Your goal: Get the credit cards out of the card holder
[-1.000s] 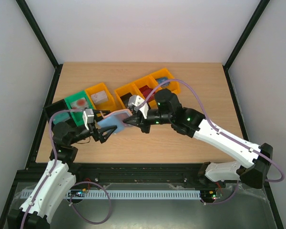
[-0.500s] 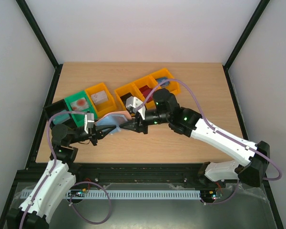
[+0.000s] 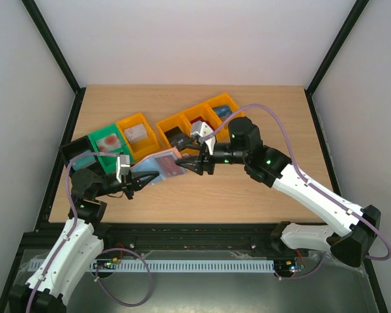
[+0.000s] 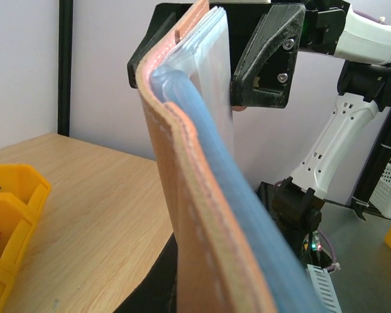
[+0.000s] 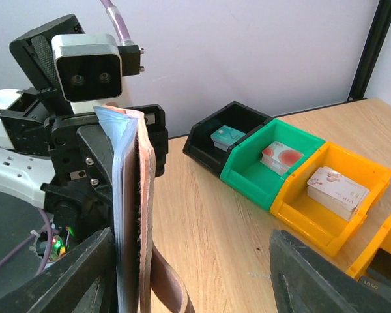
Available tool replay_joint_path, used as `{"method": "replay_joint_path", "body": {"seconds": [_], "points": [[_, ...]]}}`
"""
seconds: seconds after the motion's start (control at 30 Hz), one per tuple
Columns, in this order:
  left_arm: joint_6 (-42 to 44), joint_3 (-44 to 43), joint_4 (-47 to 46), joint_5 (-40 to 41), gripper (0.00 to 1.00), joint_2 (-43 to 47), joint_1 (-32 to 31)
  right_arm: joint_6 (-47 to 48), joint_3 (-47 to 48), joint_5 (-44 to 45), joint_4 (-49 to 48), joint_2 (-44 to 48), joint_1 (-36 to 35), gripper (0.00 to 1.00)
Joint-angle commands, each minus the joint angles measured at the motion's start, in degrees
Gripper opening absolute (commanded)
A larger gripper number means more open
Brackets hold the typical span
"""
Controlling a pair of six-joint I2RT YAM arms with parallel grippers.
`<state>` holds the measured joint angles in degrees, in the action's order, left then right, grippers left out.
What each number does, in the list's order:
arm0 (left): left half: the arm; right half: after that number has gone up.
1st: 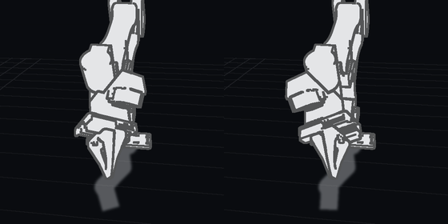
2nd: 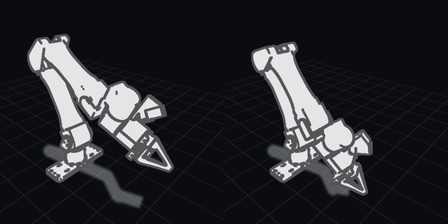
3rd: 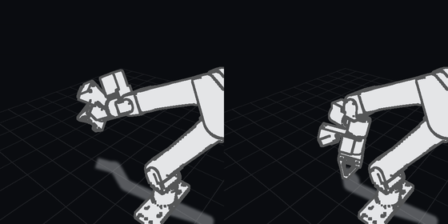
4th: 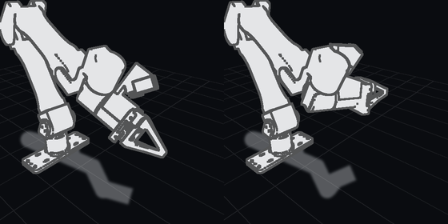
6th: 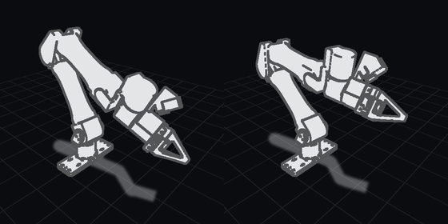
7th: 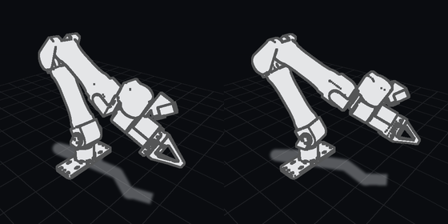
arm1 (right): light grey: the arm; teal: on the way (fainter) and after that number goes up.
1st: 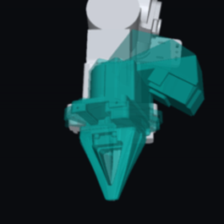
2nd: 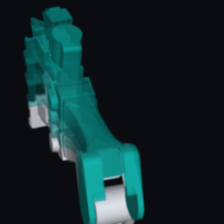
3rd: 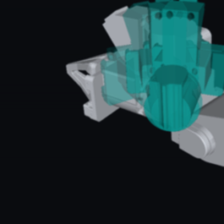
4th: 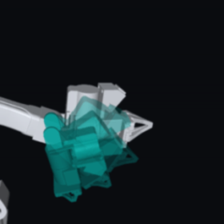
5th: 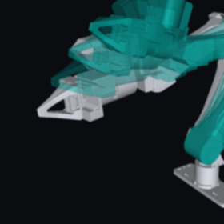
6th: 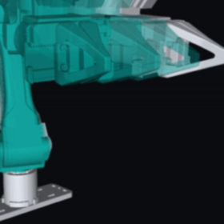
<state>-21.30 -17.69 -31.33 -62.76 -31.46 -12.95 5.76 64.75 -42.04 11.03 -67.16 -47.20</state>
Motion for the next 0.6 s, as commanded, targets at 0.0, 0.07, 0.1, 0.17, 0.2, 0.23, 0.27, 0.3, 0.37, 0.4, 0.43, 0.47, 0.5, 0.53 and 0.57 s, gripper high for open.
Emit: {"method": "replay_joint_path", "body": {"seconds": [0.0,0.07,0.1,0.17,0.2,0.23,0.27,0.3,0.37,0.4,0.43,0.47,0.5,0.53,0.57], "points": [[1.8,-1.2,-0.4,0.3,0.02,0.6,-0.1,-0.7,-0.5,-0.3,-2.1,0.4,0.1,0.64],[2.1,-1.2,0.0,0.3,0.02,0.7,0.0,-0.7,-0.5,0.0,-2.1,0.4,0.3,0.65],[2.3,-1.1,0.2,0.4,0.02,0.7,0.0,-0.7,-0.6,0.1,-2.0,0.4,0.5,0.65],[2.6,-1.2,0.6,0.6,0.02,0.8,0.0,-0.8,-0.6,0.2,-2.1,0.7,0.8,0.67],[2.8,-1.2,0.8,0.7,0.02,0.8,0.0,-0.9,-0.6,0.2,-2.0,0.9,0.8,0.67],[2.8,-1.1,0.8,0.8,0.02,0.8,0.0,-0.9,-0.7,0.2,-2.0,0.9,0.9,0.68],[2.8,-1.0,0.9,1.0,0.02,0.8,0.0,-1.0,-0.6,0.1,-2.0,0.9,1.0,0.69],[2.8,-1.0,0.9,1.1,0.02,0.9,-0.1,-1.0,-0.6,0.1,-1.9,0.9,1.0,0.7],[2.9,-1.0,1.0,1.2,0.02,0.9,-0.1,-1.1,-0.6,-0.1,-1.9,0.9,1.1,0.72],[3.0,-0.9,1.0,1.4,0.02,0.9,0.0,-1.3,-0.7,-0.2,-1.9,0.8,1.1,0.73],[2.9,-0.9,1.1,1.3,0.02,0.9,-0.1,-1.6,-0.7,-0.2,-2.3,0.7,1.1,0.74],[3.0,-1.0,1.0,1.4,0.02,0.9,-0.1,-1.9,-0.8,-0.1,-2.7,0.5,1.1,0.75],[3.1,-1.0,1.0,1.4,0.02,0.8,0.0,-2.6,-0.8,0.0,-3.2,0.2,1.1,0.76],[3.0,-1.0,1.0,1.5,0.02,0.8,-0.1,-3.2,-0.8,0.2,-3.7,-0.3,1.1,0.77],[3.0,-0.9,0.9,1.6,0.02,0.8,0.0,-4.1,-0.8,0.3,-4.4,-1.0,1.1,0.77]]}}
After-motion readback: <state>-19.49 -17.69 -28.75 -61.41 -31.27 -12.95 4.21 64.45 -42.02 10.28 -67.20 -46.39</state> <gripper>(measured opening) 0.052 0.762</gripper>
